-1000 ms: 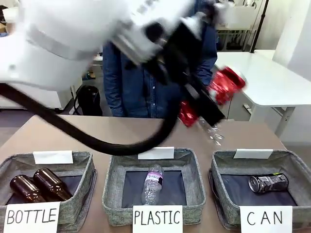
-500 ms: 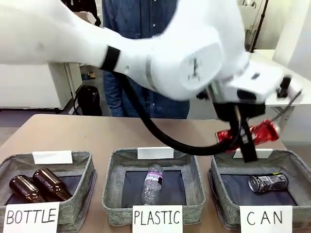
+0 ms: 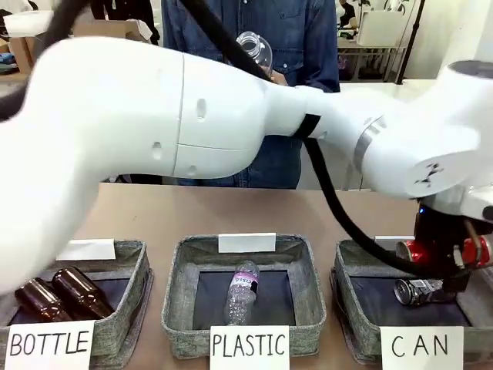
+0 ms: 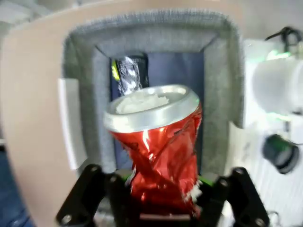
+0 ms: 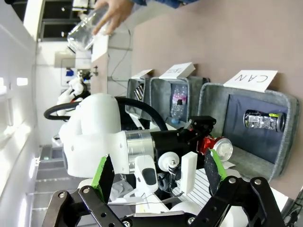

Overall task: Sort the can waste into the basket.
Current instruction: Pick up the can waste from the table and place it in the right Fabric basket.

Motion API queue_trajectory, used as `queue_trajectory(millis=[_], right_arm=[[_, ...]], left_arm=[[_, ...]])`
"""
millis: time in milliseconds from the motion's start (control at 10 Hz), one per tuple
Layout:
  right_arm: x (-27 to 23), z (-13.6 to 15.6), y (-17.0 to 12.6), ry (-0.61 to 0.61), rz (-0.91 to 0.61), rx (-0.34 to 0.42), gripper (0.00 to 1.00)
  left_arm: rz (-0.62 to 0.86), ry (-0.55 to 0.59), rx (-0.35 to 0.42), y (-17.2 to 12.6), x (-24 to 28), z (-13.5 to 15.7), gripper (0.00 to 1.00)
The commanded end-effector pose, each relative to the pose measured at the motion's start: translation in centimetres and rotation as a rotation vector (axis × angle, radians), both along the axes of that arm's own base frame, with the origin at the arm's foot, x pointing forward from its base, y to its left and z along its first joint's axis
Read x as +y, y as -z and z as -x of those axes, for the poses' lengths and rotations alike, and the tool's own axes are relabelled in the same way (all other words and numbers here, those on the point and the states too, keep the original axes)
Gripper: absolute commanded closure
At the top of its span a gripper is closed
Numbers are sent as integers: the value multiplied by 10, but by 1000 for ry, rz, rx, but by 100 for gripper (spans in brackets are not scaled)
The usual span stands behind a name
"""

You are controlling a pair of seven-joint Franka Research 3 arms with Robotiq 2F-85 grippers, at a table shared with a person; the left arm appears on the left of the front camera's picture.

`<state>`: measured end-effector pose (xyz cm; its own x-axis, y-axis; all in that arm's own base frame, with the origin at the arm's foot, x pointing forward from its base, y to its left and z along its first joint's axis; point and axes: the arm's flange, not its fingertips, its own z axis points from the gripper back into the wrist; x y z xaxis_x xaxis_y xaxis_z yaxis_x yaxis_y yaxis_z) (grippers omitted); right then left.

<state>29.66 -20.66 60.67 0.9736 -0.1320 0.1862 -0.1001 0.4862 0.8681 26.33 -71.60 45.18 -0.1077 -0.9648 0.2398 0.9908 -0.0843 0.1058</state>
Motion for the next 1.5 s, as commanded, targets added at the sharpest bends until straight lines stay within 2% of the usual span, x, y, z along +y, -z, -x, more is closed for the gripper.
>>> queue_trajectory(millis=[0, 100, 200, 300, 400, 600, 700, 800, 1100, 1200, 1400], right_arm=[[1, 1, -1, 1, 4, -2, 0], [1, 1, -1, 1, 4, -2, 0], [1, 1, -1, 1, 4, -2, 0], [1, 1, -1, 1, 4, -2, 0], [1, 1, -1, 1, 4, -2, 0], [1, 1, -1, 1, 4, -2, 0], [1, 1, -1, 1, 4, -2, 0], [1, 1, -1, 1, 4, -2, 0], [1, 1, -1, 1, 4, -2, 0], [0, 0, 0, 0, 0, 0, 0], [11, 0, -3, -36, 28, 1, 0]], left_arm=[[-11, 1, 23, -19, -21, -22, 100], [-8, 2, 32, -20, -20, -22, 64], [-25, 13, 36, -21, -19, -23, 42], [-14, 16, 39, -22, -17, -22, 6], [-12, 26, 47, -23, -15, -21, 0], [-14, 36, 71, -23, -11, -20, 0], [-20, 44, 94, -25, -7, -19, 8], [-23, 53, 97, -28, -3, -18, 0], [1, 47, 105, -37, 11, -16, 0], [-3, 51, 137, -43, 20, -13, 0], [-25, 134, 265, -83, 84, 3, 1]])
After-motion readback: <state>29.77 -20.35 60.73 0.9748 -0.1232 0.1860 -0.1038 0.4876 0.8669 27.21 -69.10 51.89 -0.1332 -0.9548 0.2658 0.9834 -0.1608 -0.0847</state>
